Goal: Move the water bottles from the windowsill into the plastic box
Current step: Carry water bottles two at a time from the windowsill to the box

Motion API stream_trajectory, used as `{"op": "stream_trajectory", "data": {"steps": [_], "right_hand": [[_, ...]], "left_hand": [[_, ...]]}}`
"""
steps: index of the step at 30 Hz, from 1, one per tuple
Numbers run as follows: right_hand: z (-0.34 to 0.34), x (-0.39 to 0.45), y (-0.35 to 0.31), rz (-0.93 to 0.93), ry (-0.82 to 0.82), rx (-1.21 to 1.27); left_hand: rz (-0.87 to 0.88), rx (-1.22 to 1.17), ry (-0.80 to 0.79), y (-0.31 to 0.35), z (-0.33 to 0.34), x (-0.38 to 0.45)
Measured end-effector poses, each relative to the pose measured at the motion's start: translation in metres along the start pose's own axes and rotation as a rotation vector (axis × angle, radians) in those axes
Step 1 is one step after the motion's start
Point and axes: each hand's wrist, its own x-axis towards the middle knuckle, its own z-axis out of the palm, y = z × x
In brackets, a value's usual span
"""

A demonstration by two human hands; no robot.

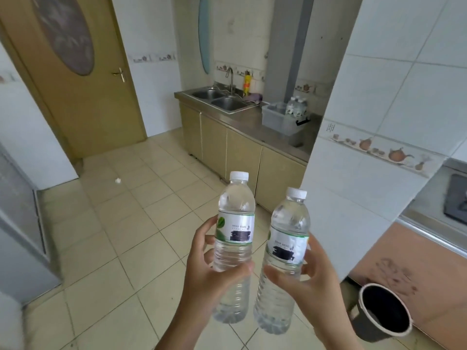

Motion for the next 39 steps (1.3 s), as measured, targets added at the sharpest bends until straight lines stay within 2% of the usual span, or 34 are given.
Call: {"op": "stream_trajectory", "data": {"steps": [8,21,28,33,39], "right_hand": [[0.032,0.150,0.011,0.014,0.013,-0.025],[0.081,0.439,0.046,0.026,-0.096,-0.019],[0.103,0.574,0.051,-0.033,-0.095,-0.096],[0.116,0.672,0.077,-0.002,0.000,-0.135],[0.124,0.783,0.082,0.031,0.204,-0.162]], "left_hand": [[-0.026,0.020,-0.004,-0.011,0.005,0.144],[-0.036,0.023,0.070,-0.046,0.047,0.414],[-0.081,0.002,0.121,-0.064,0.059,0.546],[-0.115,-0.010,0.039,-0.085,0.073,0.662],[-0.112,-0.012,-0.187,-0.095,0.107,0.811]]}}
